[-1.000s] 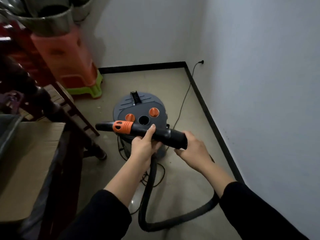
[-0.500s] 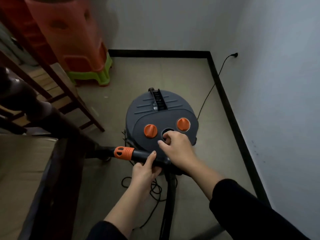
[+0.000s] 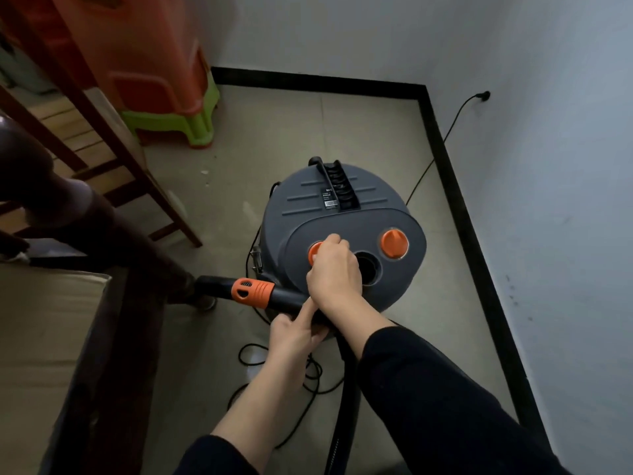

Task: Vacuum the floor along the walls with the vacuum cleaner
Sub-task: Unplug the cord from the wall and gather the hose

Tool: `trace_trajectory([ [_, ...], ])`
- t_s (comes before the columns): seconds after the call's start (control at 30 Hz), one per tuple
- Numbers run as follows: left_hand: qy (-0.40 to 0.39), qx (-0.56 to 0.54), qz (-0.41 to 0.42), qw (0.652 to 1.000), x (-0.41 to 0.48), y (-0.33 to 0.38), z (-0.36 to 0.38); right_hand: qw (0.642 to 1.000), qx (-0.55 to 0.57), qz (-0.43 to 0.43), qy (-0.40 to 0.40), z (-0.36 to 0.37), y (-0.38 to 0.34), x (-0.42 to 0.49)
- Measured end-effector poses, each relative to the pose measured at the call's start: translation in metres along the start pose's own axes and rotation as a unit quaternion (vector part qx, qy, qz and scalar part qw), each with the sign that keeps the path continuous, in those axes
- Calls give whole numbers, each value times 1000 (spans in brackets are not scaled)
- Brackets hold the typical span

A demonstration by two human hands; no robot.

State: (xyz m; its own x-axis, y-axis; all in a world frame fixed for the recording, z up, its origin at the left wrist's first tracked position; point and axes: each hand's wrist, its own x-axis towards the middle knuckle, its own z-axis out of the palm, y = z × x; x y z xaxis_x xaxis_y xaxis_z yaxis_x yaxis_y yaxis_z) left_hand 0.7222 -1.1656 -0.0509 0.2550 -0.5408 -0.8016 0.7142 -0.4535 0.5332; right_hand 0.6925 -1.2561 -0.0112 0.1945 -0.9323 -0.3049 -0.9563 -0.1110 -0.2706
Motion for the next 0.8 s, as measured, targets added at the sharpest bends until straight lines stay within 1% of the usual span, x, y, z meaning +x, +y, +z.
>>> trace_trajectory([
  [0.07,-2,-8,-4,1000,-1,3,0,999,-27,-29,-6,-2,2,0],
  [0.13,-3,-3,-4,1000,-2,5,0,995,-63,-77,-5,-4,5,0],
  [0.23,2,-4,-1,1000,-3,10,2,992,-52,-110,-23,-8,13,3],
  [0.33,7,-11,5,1000,-3,13,3,991,20,-125,-36,-13,30,8],
  [0.4,7,-12,10,1000,-6,16,5,985,100,-139,-2,-19,52,1],
  [0.43,10,-13,10,1000,-8,18,7,982,124,-140,21,-22,67,-7],
  [0.5,14,-19,10,1000,-11,22,13,984,114,-130,32,-25,103,-31],
  [0.63,17,-30,17,999,-18,39,32,996,-10,-81,-28,-18,162,-57],
  [0.7,12,-41,30,999,-22,51,44,999,-41,-5,-5,-16,173,-53],
  [0.77,9,-65,52,997,-24,65,55,996,-34,70,44,-22,176,-40],
  [0.8,12,-77,58,995,-23,72,59,994,-24,89,60,-27,176,-31],
])
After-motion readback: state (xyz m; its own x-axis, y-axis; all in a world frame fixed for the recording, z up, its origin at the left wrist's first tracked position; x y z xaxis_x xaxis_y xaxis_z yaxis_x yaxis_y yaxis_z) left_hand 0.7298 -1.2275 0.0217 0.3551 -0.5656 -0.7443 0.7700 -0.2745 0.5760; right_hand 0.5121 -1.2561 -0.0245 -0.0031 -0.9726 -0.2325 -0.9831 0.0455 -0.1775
